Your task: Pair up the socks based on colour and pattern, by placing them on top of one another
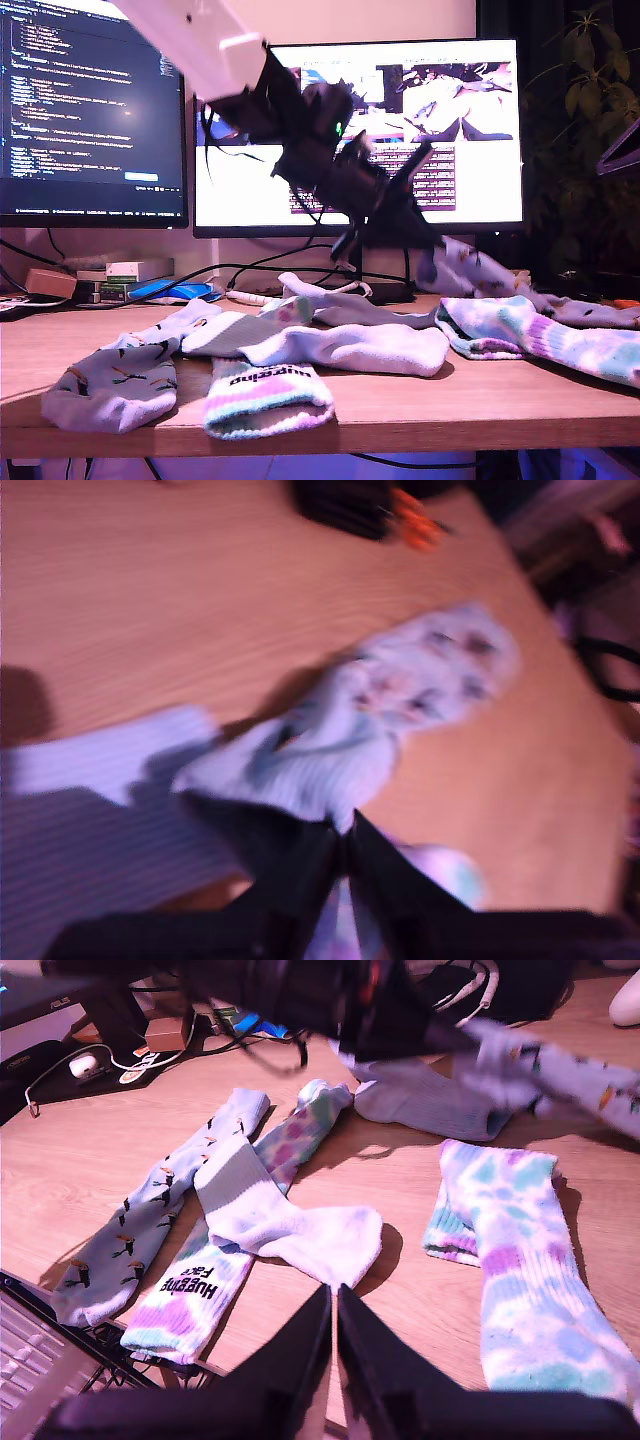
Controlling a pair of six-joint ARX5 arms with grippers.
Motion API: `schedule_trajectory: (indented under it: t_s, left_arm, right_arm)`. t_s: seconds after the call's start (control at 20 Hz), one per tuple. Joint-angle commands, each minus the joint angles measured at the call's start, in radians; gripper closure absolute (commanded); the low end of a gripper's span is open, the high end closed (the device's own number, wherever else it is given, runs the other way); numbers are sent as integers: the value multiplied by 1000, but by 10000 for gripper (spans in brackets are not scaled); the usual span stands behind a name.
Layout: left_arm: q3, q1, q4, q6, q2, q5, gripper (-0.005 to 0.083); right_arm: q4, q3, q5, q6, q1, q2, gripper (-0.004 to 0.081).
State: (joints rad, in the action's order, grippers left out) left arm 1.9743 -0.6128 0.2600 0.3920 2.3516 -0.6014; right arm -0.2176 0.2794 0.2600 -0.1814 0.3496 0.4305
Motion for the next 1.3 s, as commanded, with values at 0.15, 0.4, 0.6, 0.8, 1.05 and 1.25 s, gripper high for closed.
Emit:
schedule_trajectory:
  t_s: [0.15,0.4,0.6,0.8,1.05,1.25]
  left_arm:
    - [90,18,48,-56,-85,24,793]
    - [325,47,165,-57,-103,22,793]
    - [515,60,356,-173,-103,73,793]
    - [631,61,622,-397,-114,251,793]
    - [632,79,779,-499,-163,386,793]
    - [632,105,825,-502,-220,433,793]
  right_arm:
    - [11,18,25,5,4,5,782]
    - [10,18,29,5,4,5,782]
    - [10,18,30,5,4,5,782]
    - [10,18,30,6,4,5,781]
    - [9,18,30,5,4,5,782]
    - [-15,18,30,5,4,5,782]
